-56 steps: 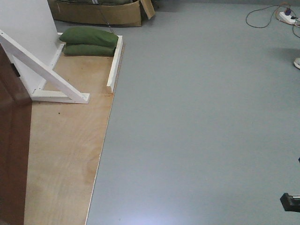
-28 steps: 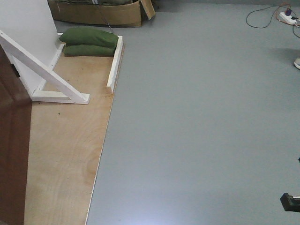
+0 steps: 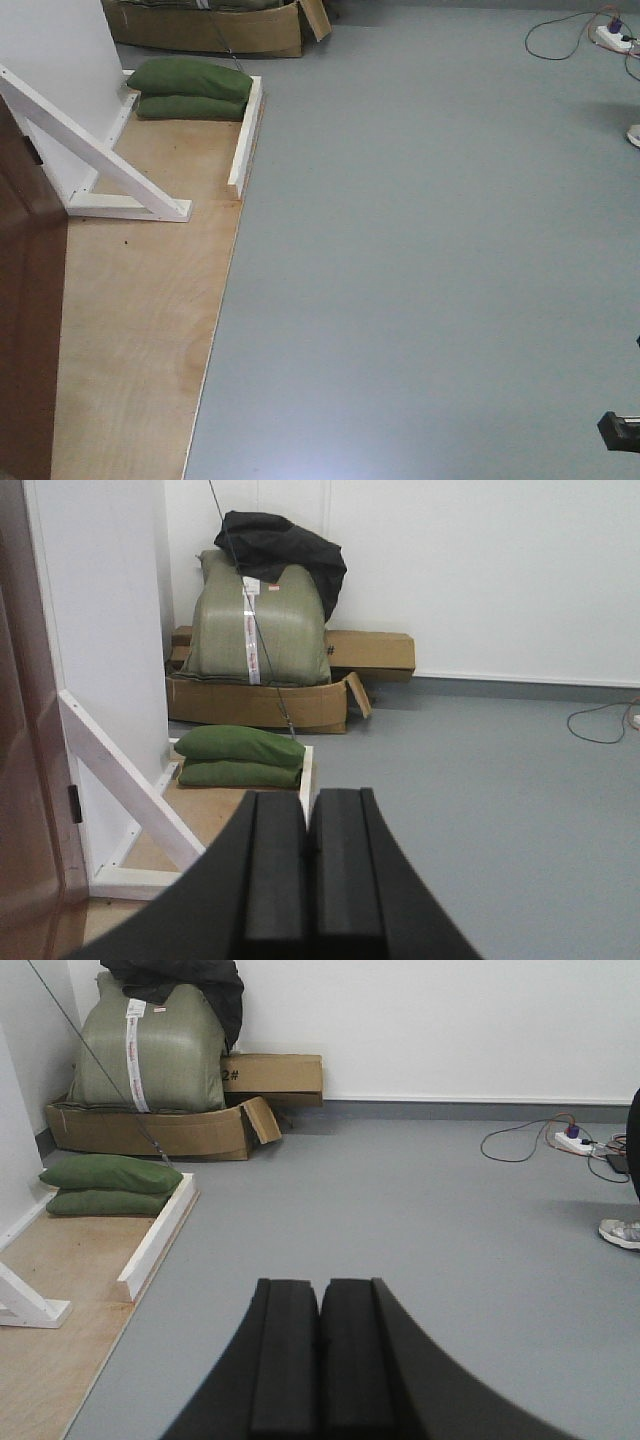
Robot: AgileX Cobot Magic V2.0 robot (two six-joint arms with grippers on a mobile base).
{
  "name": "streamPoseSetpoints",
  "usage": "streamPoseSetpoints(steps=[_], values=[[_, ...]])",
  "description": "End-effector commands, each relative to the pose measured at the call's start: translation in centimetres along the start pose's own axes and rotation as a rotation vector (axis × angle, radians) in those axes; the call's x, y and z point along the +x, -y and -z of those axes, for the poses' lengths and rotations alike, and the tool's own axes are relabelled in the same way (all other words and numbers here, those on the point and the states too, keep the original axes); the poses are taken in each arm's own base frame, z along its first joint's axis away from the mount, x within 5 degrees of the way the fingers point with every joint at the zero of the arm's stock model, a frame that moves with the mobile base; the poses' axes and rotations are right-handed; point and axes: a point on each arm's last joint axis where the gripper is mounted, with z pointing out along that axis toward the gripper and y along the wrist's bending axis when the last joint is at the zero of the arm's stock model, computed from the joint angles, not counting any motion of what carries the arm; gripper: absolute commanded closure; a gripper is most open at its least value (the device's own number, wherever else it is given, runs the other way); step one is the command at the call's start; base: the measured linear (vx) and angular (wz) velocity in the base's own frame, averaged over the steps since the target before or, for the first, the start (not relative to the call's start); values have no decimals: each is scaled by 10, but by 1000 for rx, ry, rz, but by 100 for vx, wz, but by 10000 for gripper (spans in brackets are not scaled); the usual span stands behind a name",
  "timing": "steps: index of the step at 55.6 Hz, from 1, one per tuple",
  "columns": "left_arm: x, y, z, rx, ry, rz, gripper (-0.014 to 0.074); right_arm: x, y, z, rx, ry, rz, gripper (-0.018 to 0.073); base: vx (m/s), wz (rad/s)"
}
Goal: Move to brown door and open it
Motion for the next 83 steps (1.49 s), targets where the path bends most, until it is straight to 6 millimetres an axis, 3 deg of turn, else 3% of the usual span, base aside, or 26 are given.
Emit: streamPoseSetpoints(steps=[1,17,26,36,44,51,58,69,83], values=[[-31,4,8,28,135,2,603,-6,0,1,4,87,9,559,0,0],[-91,10,30,32,254,-5,603,-6,0,1,4,87,9,559,0,0],[-134,16,28,27,266,-42,603,-6,0,1,4,87,9,559,0,0],[-183,22,1,22,230,-58,603,-6,0,1,4,87,9,559,0,0],[-215,28,-35,29,230,-60,603,-6,0,1,4,87,9,559,0,0],[-225,31,-63,53,284,-34,603,-6,0,1,4,87,9,559,0,0],[-230,32,-75,65,356,-10,603,-6,0,1,4,87,9,559,0,0],[-242,10,-73,-78,508,125,603,-6,0,1,4,87,9,559,0,0],[-267,-13,-57,-281,622,0,603,-6,0,1,4,87,9,559,0,0]])
